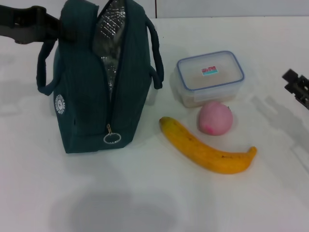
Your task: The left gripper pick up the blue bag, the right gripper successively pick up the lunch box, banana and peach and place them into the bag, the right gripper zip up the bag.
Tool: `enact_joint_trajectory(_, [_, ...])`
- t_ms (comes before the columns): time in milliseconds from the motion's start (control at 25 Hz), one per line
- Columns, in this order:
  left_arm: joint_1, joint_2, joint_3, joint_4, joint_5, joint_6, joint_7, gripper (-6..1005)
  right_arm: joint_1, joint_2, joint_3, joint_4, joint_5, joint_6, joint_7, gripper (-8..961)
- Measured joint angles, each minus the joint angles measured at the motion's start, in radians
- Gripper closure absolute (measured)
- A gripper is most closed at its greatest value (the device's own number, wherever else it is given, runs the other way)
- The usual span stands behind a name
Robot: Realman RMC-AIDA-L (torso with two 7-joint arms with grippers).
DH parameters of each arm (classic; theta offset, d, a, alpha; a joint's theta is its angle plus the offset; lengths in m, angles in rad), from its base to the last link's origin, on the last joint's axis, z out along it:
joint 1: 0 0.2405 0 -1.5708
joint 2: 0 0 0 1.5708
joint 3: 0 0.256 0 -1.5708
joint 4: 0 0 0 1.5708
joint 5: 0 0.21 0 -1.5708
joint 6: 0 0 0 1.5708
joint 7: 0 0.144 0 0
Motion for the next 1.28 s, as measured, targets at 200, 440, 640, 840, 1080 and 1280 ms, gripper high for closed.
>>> enact_joint_trajectory(200, [-0.006, -0.001, 0.000, 0.005, 0.000, 0.001, 0.001, 960, 0.082, 0.003, -0.022, 0.019, 0.006, 0.174, 0.138, 295])
enact_joint_trajectory(440, [-0.033, 0.002, 0.003, 0.014, 0.002, 0.001, 0.003, 960, 0.185, 0.011, -0.058, 0.055, 0.006, 0.292, 0.246, 292])
enact_joint_trajectory(640, [-0.045, 0.001, 0.005, 0.014, 0.006, -0.001, 0.003, 959, 0.236, 0.011, -0.061, 0.073, 0.010, 0.323, 0.272, 293])
enact_joint_trajectory(840, [-0.048, 0.000, 0.005, 0.015, 0.004, -0.001, 0.003, 959, 0.276, 0.011, -0.061, 0.078, 0.010, 0.365, 0.301, 295])
enact_joint_trajectory(1080, [-0.059, 0.000, 0.005, 0.016, 0.002, -0.003, 0.003, 958, 0.309, 0.011, -0.062, 0.079, 0.008, 0.394, 0.309, 296])
enact_joint_trajectory(1280, [-0.061, 0.002, 0.005, 0.017, 0.001, -0.003, 0.005, 958, 0.333, 0.011, -0.064, 0.081, 0.007, 0.414, 0.319, 298])
